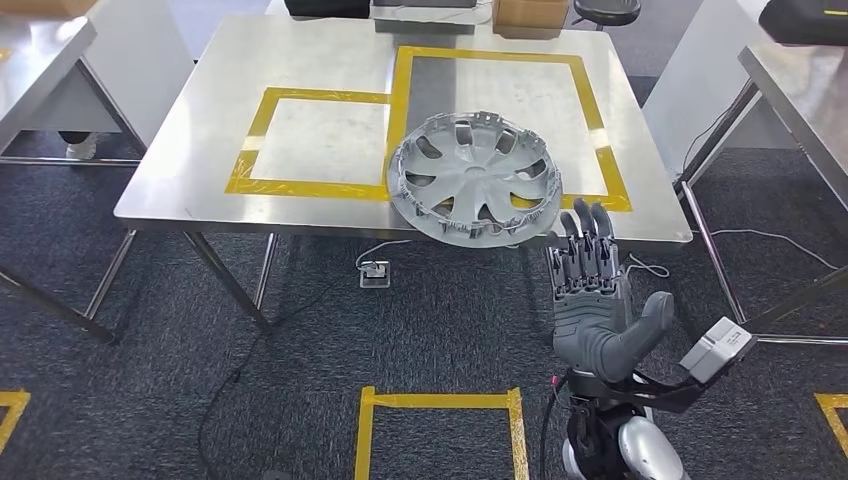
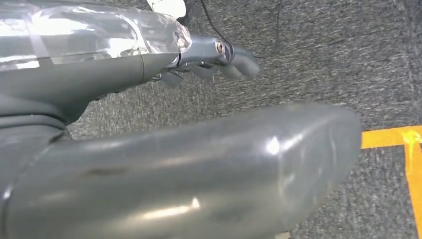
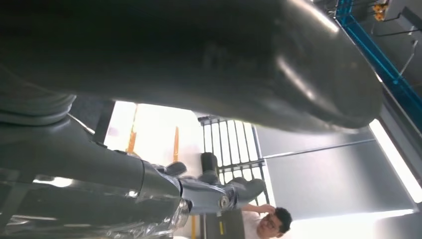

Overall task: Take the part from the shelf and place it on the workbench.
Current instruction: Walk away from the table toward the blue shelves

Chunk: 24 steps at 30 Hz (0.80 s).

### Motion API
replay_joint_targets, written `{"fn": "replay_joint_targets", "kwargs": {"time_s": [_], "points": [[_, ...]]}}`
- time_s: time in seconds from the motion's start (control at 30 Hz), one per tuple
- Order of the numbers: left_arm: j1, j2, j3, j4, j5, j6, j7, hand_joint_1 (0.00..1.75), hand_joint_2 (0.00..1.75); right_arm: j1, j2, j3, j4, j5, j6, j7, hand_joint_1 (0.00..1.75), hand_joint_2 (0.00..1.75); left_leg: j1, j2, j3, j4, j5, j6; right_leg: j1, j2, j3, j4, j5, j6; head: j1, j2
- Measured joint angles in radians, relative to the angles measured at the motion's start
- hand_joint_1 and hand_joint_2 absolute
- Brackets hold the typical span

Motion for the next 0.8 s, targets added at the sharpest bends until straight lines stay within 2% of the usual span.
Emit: {"fn": "replay_joint_targets", "kwargs": {"time_s": [0.03,0.07,0.1,0.13,0.17,0.2,0.23,0.27,0.3,0.33,0.37,0.4,0.43,0.47,0.5,0.53,0.57,0.6,0.63,0.7,0.73,0.77,0.8], "points": [[0.000,0.000,0.000,0.000,-0.001,-0.002,0.004,0.00,0.00,0.006,0.000,0.000,0.000,0.000,-0.001,-0.007,0.00,0.00,-0.001,0.000,-0.009,0.001,0.008,0.012,-0.002,0.001,-0.004,0.001,0.001,0.005,0.000,0.000],[0.001,0.001,0.000,0.000,-0.002,-0.003,0.008,0.00,0.00,0.014,0.001,0.000,0.000,0.000,-0.002,-0.015,0.00,0.00,-0.001,0.000,-0.018,0.002,0.017,0.023,-0.003,0.002,-0.010,0.010,-0.014,0.009,0.002,0.000],[0.001,0.002,0.000,0.000,-0.003,-0.004,0.011,0.00,0.00,0.021,0.001,-0.001,0.000,0.000,-0.002,-0.022,0.00,0.00,0.000,0.001,-0.031,0.001,0.029,0.033,-0.003,0.003,-0.019,0.037,-0.050,0.014,0.005,0.000],[0.000,0.003,0.000,0.001,-0.003,-0.004,0.012,0.00,0.00,0.027,0.002,-0.001,0.000,0.000,-0.002,-0.028,0.00,0.00,-0.001,0.002,-0.045,0.001,0.041,0.040,-0.004,0.004,-0.030,0.082,-0.102,0.018,0.010,0.000],[0.000,0.004,0.000,0.001,-0.004,-0.003,0.013,0.00,0.00,0.031,0.002,-0.001,0.000,0.000,-0.001,-0.033,0.00,0.00,-0.003,0.001,-0.059,0.002,0.053,0.044,-0.004,0.005,-0.039,0.143,-0.157,0.020,0.018,0.000],[0.000,0.005,0.000,0.001,-0.004,-0.003,0.013,0.00,0.00,0.034,0.003,-0.001,0.000,0.000,-0.001,-0.037,0.00,0.00,-0.007,0.002,-0.074,0.002,0.065,0.047,-0.003,0.006,-0.046,0.206,-0.198,0.021,0.024,0.000],[0.000,0.007,0.000,0.001,-0.005,-0.002,0.013,0.00,0.00,0.037,0.003,-0.001,0.000,0.000,-0.001,-0.039,0.00,0.00,-0.012,0.002,-0.089,0.003,0.077,0.049,-0.002,0.006,-0.045,0.255,-0.214,0.019,0.031,0.000],[0.001,0.008,0.000,0.001,-0.005,-0.002,0.012,0.00,0.00,0.040,0.003,-0.001,0.000,0.000,0.000,-0.041,0.00,0.00,-0.017,0.002,-0.104,0.003,0.089,0.052,0.000,0.006,-0.034,0.278,-0.208,0.013,0.037,0.000],[0.001,0.010,0.000,0.001,-0.005,-0.002,0.011,0.00,0.00,0.043,0.003,-0.001,0.000,0.000,0.000,-0.042,0.00,0.00,-0.024,0.002,-0.118,0.003,0.100,0.053,0.003,0.007,-0.009,0.265,-0.183,0.003,0.041,0.000],[0.001,0.011,0.000,0.001,-0.005,-0.002,0.011,0.00,0.00,0.045,0.003,-0.001,0.000,0.000,0.000,-0.043,0.00,0.00,-0.029,0.002,-0.131,0.003,0.112,0.055,0.009,0.008,0.031,0.220,-0.156,-0.011,0.043,0.000],[0.000,0.012,0.000,0.000,-0.004,-0.002,0.010,0.00,0.00,0.046,0.003,-0.001,-0.002,0.000,0.000,-0.045,0.00,0.00,-0.033,0.002,-0.141,0.003,0.122,0.056,0.019,0.009,0.084,0.150,-0.139,-0.028,0.043,0.000],[0.000,0.012,0.000,0.000,-0.004,-0.001,0.010,0.00,0.00,0.047,0.003,-0.001,-0.005,0.000,-0.001,-0.046,0.00,0.00,-0.037,0.002,-0.148,0.003,0.132,0.055,0.029,0.008,0.140,0.067,-0.137,-0.046,0.043,0.000],[0.000,0.012,0.000,0.000,-0.004,0.000,0.009,0.00,0.00,0.047,0.003,-0.002,-0.010,0.001,-0.001,-0.047,0.00,0.00,-0.038,0.002,-0.153,0.003,0.142,0.052,0.037,0.008,0.183,-0.001,-0.143,-0.057,0.041,0.000],[0.000,0.011,0.000,0.000,-0.003,0.002,0.008,0.00,0.00,0.047,0.003,-0.002,-0.015,0.003,-0.003,-0.047,0.00,0.00,-0.036,0.003,-0.156,0.001,0.152,0.048,0.044,0.008,0.209,-0.046,-0.150,-0.063,0.039,0.000],[0.001,0.012,0.000,0.000,-0.003,0.003,0.007,0.00,0.00,0.049,0.003,-0.002,-0.019,0.005,-0.007,-0.048,0.00,0.00,-0.035,0.004,-0.159,-0.002,0.163,0.043,0.047,0.007,0.217,-0.069,-0.148,-0.065,0.040,0.000],[0.002,0.012,0.000,0.000,-0.002,0.003,0.007,0.00,0.00,0.051,0.003,-0.002,-0.021,0.007,-0.011,-0.048,0.00,0.00,-0.033,0.004,-0.162,-0.007,0.173,0.038,0.047,0.007,0.212,-0.077,-0.136,-0.065,0.043,0.000],[0.003,0.013,0.000,0.000,0.000,0.004,0.007,0.00,0.00,0.052,0.003,-0.002,-0.024,0.008,-0.015,-0.048,0.00,0.00,-0.032,0.004,-0.168,-0.007,0.168,0.032,0.045,0.005,0.205,-0.084,-0.120,-0.066,0.044,0.000],[0.004,0.014,0.000,0.000,0.002,0.005,0.006,0.00,0.00,0.053,0.002,-0.001,-0.027,0.010,-0.019,-0.048,0.00,0.00,-0.032,0.004,-0.178,0.009,0.141,0.026,0.042,0.004,0.195,-0.092,-0.103,-0.067,0.044,0.000],[0.005,0.015,0.000,0.000,0.003,0.006,0.006,0.00,0.00,0.054,0.003,-0.001,-0.029,0.011,-0.022,-0.048,0.00,0.00,-0.031,0.003,-0.192,0.043,0.095,0.020,0.038,0.002,0.181,-0.097,-0.087,-0.067,0.040,0.000],[0.004,0.016,0.000,0.000,0.005,0.006,0.006,0.00,0.00,0.058,0.003,-0.001,-0.032,0.012,-0.024,-0.047,0.00,0.00,-0.023,0.002,-0.222,0.162,-0.009,0.007,0.036,0.001,0.146,-0.093,-0.062,-0.065,0.030,0.000],[0.004,0.017,0.000,0.000,0.005,0.007,0.006,0.00,0.00,0.060,0.003,0.000,-0.032,0.012,-0.024,-0.047,0.00,0.00,-0.018,0.002,-0.229,0.220,-0.028,0.001,0.035,0.000,0.126,-0.087,-0.050,-0.062,0.027,0.000],[0.004,0.018,0.000,0.001,0.005,0.007,0.006,0.00,0.00,0.062,0.003,0.000,-0.032,0.012,-0.025,-0.047,0.00,0.00,-0.014,0.003,-0.224,0.258,-0.021,-0.004,0.033,0.000,0.105,-0.080,-0.040,-0.059,0.026,0.000],[0.004,0.019,0.000,0.001,0.005,0.007,0.006,0.00,0.00,0.063,0.003,0.000,-0.032,0.013,-0.025,-0.047,0.00,0.00,-0.010,0.004,-0.204,0.266,0.007,-0.010,0.029,-0.001,0.083,-0.070,-0.030,-0.054,0.025,0.000]]}}
